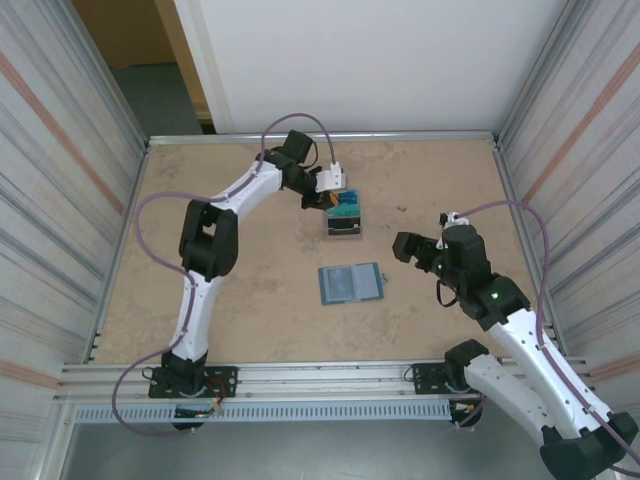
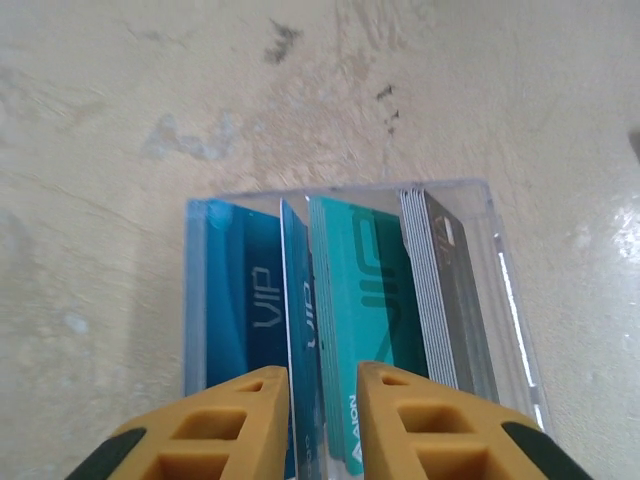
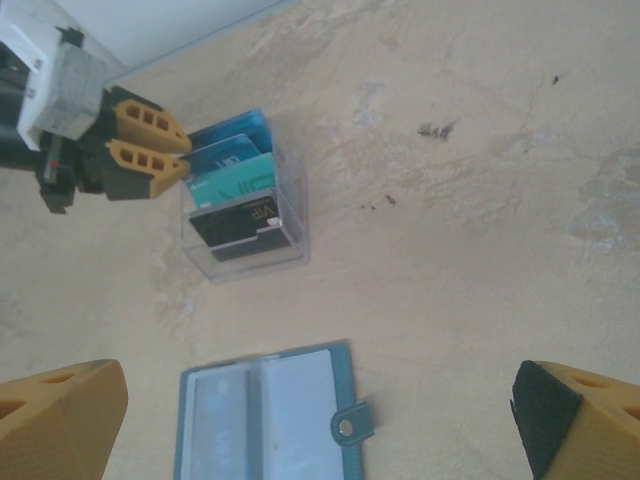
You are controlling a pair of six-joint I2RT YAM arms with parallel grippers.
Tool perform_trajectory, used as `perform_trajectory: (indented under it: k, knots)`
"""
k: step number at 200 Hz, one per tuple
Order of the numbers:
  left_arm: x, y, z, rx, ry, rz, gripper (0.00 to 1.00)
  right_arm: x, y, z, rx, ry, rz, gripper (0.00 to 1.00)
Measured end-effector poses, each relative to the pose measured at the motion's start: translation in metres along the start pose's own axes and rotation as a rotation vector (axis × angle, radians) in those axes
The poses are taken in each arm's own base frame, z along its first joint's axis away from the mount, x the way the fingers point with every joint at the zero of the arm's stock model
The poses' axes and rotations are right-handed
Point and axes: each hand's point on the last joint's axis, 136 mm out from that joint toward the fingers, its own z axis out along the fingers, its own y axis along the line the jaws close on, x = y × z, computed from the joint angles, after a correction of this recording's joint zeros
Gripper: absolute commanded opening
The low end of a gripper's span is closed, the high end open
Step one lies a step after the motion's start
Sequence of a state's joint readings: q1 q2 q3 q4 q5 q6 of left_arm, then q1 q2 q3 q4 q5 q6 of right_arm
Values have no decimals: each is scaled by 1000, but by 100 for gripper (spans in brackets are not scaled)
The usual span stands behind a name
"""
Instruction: Take the credit cards out of the card holder
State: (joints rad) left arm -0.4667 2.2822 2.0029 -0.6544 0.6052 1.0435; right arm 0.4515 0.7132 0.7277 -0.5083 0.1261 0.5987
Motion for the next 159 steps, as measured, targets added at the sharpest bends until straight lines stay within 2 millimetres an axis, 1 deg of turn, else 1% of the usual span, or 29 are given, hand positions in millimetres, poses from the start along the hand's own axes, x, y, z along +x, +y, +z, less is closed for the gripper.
perform_trajectory:
  k: [35,48,67,76,82,95,111,133,150,159]
  knots:
    - [-35,4,-31,-60,-41,45,26,3,5,2,-17,17,-8,99]
    - [-44,4,-42,-85,-54,49,26,7,8,3,-22,32,-20,99]
    - [-52,1,-58,-129,-63,37,35,14,13,4,-23,57,-52,99]
    - [-54,-1,-66,-158,-65,31,42,18,18,5,-25,70,-73,99]
    - [-55,-2,-72,-184,-62,20,47,20,20,5,-20,79,-87,97]
    - [-54,-5,-85,-242,-56,-14,48,26,28,7,-13,109,-127,90]
    - [-50,-11,-104,-332,-47,-70,58,35,37,14,2,150,-182,83]
    - [-38,-19,-135,-489,-43,-196,70,53,50,27,30,221,-253,79]
    - [-26,-29,-162,-608,-57,-324,72,73,60,40,49,291,-316,78]
    - [-17,-34,-176,-670,-75,-395,77,85,66,47,60,329,-349,75]
